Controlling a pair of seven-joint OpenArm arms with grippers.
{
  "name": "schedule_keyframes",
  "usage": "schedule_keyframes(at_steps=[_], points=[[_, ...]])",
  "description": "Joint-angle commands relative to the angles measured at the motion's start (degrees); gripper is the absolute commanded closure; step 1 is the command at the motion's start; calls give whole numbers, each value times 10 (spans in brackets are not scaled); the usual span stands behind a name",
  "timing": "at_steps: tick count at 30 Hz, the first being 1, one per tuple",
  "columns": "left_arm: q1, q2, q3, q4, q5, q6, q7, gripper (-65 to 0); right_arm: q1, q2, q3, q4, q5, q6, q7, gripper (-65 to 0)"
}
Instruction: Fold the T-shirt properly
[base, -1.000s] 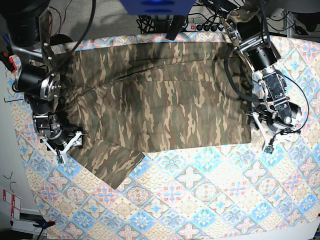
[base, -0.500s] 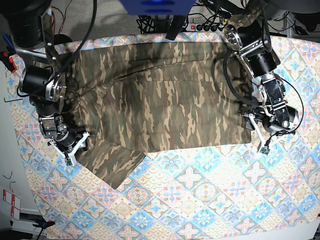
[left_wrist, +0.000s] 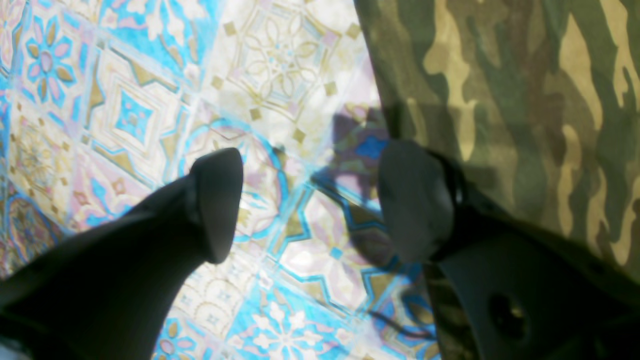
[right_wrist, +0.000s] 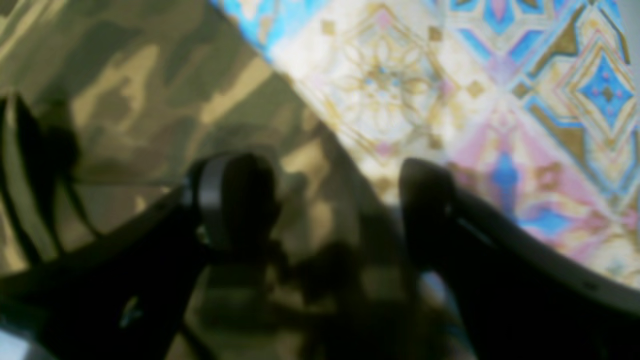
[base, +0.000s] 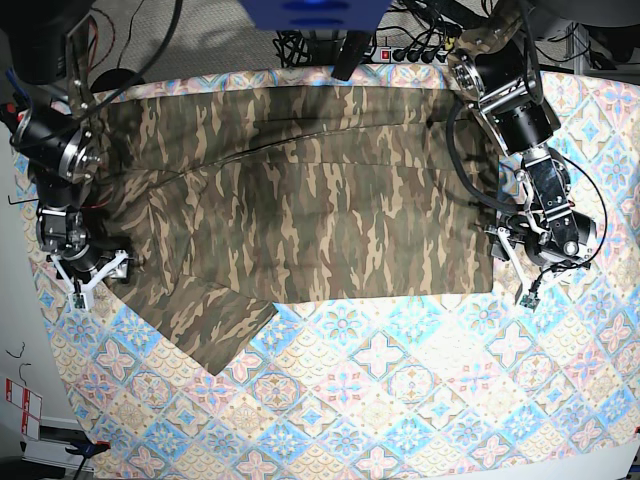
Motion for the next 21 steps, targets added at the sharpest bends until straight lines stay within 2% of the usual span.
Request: schedule_keyframes(at_steps=[1,9,11,16,18,21], points=[[-13,-6,2,10,-2,3,-5,-447,10,7,0,5,-13,4,-19,-442],[-13,-6,2,10,-2,3,-8,-447,8,6,0,0,-13,4,-7,-442],[-13,-6,2,10,-2,3,-9,-447,2,-3,-4,-1,-13,5,-7,-442],[-18,-7,2,10,-2,3,-10,-447,-7,-28,-64,-1,-10,5,-8,-442],[-24,-7,3,10,-3,3,-26,-447,-9,-40,-69,-1,-10,5,-8,-442],[-31,-6,1,-16,-2,3,-59,-447,-9,-42,-68,-1,-10,5,-21,-442]])
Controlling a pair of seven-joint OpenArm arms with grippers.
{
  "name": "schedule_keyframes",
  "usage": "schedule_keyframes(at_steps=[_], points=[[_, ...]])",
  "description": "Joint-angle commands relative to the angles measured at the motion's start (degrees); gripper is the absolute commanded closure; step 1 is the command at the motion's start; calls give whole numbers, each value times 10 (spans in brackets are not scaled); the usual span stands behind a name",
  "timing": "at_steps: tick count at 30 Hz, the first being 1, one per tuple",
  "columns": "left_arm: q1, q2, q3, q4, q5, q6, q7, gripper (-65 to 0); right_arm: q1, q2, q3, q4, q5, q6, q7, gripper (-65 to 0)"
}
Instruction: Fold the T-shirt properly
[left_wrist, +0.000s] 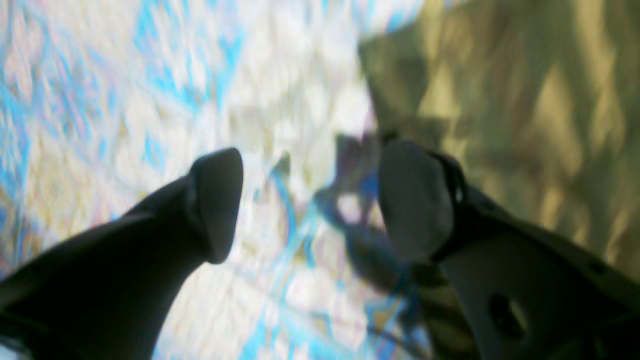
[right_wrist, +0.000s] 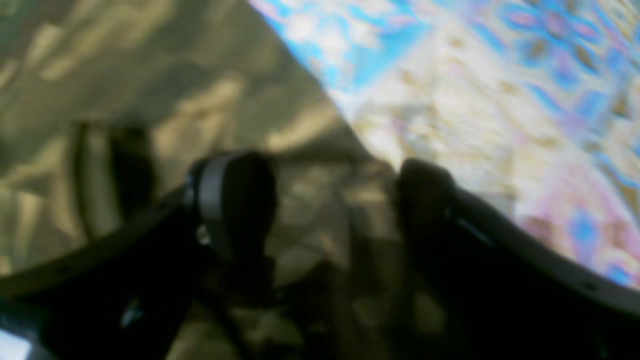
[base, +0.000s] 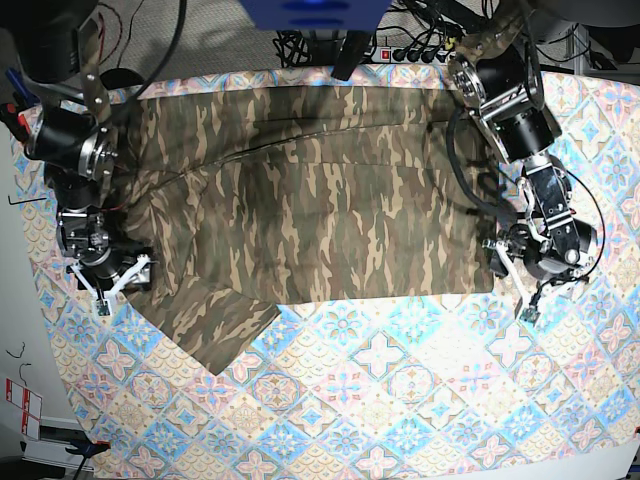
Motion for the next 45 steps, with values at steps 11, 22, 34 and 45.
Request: schedule_keyframes(at_steps=[11,22,34,45], points=[[-31,-3,-1,-164,-9,3,-127,-447,-2,-2,-6,-4,-26,18,-60,-442],[-81,-15,0,-372,-10,3,-130,-443,-3,-2,-8,-4,-26,53,-63,-302],[-60,15,0,-376,-7,3,-124,-70,-3,-2,-7,1,-26,90,-105,-77],[-59,15,2,-376,-5,3,-124,0,-3,-2,-3,1,-23,90,-106,-52]])
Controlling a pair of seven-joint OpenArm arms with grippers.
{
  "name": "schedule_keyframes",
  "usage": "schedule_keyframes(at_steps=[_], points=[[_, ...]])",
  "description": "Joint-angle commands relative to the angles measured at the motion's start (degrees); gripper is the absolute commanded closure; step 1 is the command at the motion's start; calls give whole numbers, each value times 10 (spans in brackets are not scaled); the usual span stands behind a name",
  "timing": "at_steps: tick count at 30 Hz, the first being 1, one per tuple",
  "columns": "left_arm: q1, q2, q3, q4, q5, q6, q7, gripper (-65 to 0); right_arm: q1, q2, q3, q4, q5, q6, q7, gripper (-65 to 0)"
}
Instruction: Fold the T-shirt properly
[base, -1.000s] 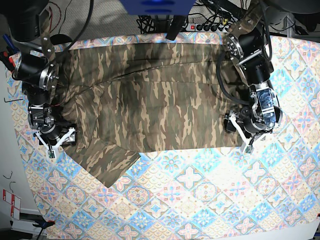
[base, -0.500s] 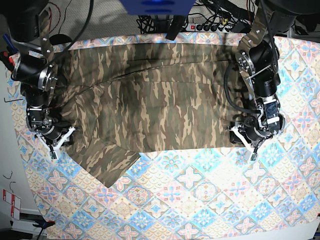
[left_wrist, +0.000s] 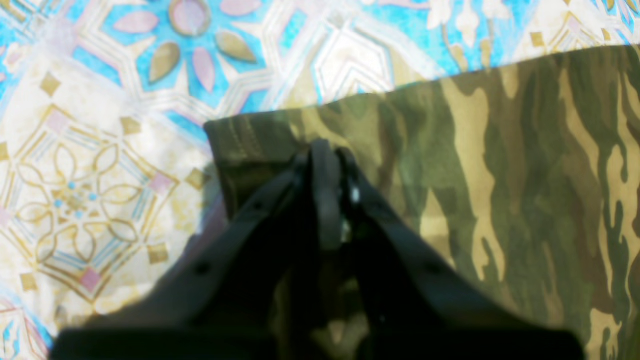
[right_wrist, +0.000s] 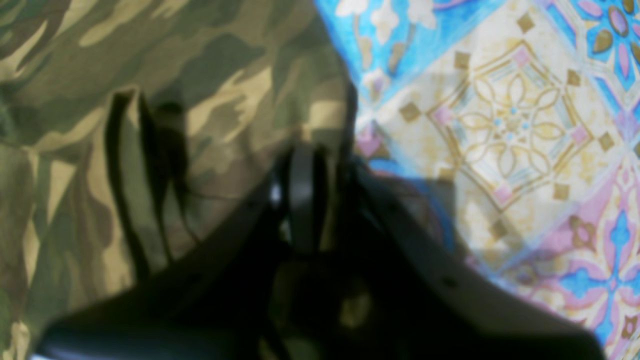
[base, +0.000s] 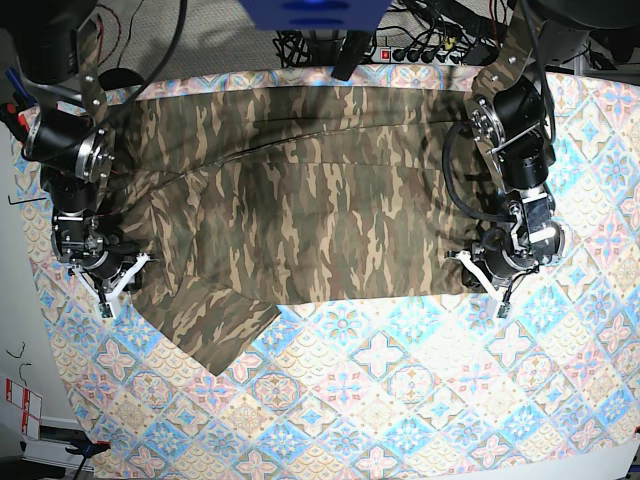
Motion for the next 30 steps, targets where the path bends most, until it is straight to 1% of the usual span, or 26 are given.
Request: schedule_keyframes(at_steps=[1,4,6,8,11,13,15,18,21,24,25,26,29,30], points=[[14,13,7,-13,41,-16,75,0,-7,-8,-1,-9,-19,30,-60,-52],[13,13,7,5,41,-16,93,0,-7,-8,-1,-8,-19,30,-82,-52],[20,16,8,50,41,-16,109,0,-7,-8,-1,-8,-19,30,-84,-52],[34,32,8,106,42,-16,128,0,-7,-8,0,-7,-19,30,-85,-52],[46,42,11,170,43,-16,162,0,-7,-8,20,-7,-19,30,-85,-51],[52,42,35,194,42,-16,179,0,-7,-8,36,-7,-20,31,-85,-51],[54,42,49,202,41,-16,187,0,-7,-8,36,-7,-22,31,-86,-51],[64,42,50,215,38,-16,185,0,-7,-8,36,-7,-22,33,-86,-51],[64,40,45,232,37,-16,185,0,-7,-7,40,-7,-21,47,-85,-51],[58,40,-12,257,36,-16,182,0,-7,-7,40,-7,-22,48,-85,-51],[51,40,-21,267,36,-16,182,-14,-7,-7,39,-7,-23,48,-85,-51],[46,40,-25,274,36,-16,182,-47,-7,-7,37,-7,-23,48,-85,-51],[43,36,-26,293,36,-16,181,-238,-7,-7,36,-7,-23,48,-85,-51],[43,36,-26,302,36,-16,181,-284,-7,-7,36,-7,-24,48,-84,-51]])
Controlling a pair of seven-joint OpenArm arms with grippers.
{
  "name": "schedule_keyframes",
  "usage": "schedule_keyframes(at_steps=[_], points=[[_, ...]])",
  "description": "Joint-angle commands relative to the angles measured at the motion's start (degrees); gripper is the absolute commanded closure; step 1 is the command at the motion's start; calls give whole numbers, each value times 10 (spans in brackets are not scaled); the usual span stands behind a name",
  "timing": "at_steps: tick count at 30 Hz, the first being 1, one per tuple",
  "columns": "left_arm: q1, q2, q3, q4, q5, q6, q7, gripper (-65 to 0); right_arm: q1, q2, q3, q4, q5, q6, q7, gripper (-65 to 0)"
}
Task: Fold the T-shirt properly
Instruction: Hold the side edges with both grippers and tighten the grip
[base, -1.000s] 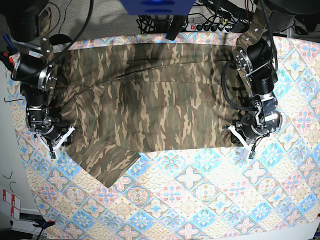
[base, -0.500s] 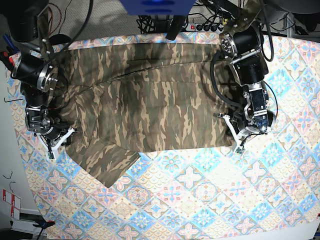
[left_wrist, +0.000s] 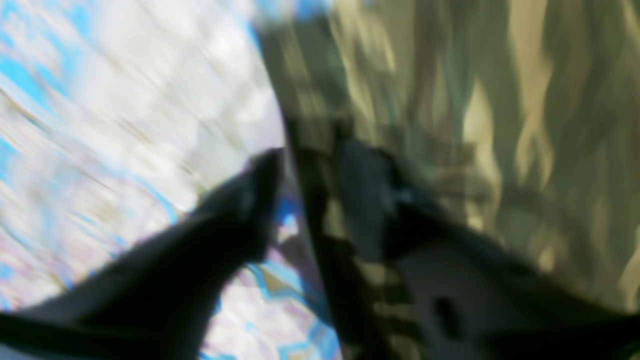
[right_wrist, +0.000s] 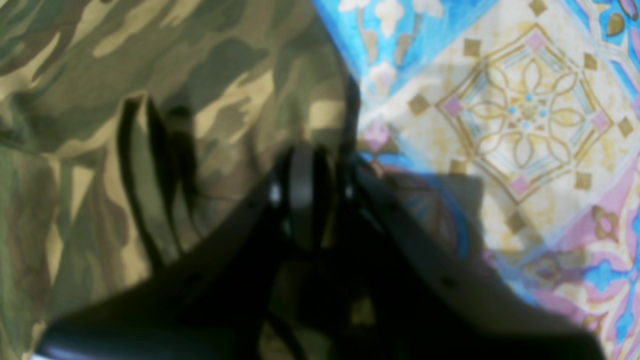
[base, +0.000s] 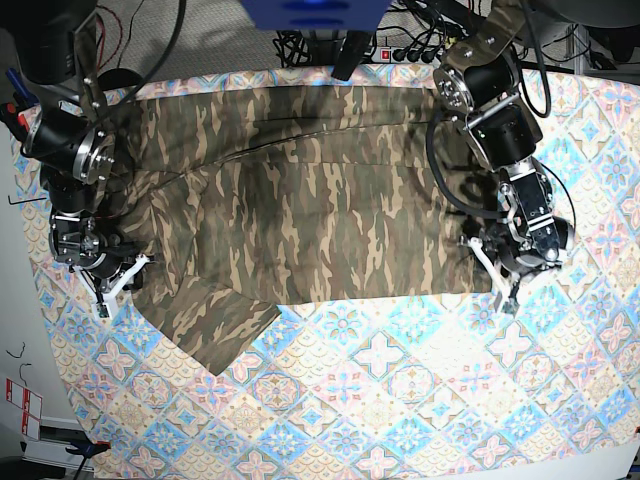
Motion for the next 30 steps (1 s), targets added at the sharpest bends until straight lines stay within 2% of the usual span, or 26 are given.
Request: schedule_keyframes(at_steps=[1,3,8,16,19,26,30], points=[[-12,-3,2,20,-5,1,-5,-322,-8,-7,-4,-9,-26,28,-58,-51],[-10,-3,2,23,-5,1,-9,-328,-8,-7,-4,-9,-26,28,-58,-51],[-12,-4,2,-38,0,1,-79,-323,-9,-7,-5,-9,-26,28,-57,-51],[-12,-43,2,-130,-5,1,-205,-323,-9,0,-5,-9,-27,28,-57,-51],[-12,-44,2,-129,-5,27,-213,-322,-9,1,-5,-9,-27,28,-57,-52],[-12,-51,2,-112,-5,30,-215,-318,-9,1,-5,-9,-27,28,-57,-53],[3,-48,2,-58,1,70,-215,-318,-9,1,-5,-9,-27,28,-57,-53]])
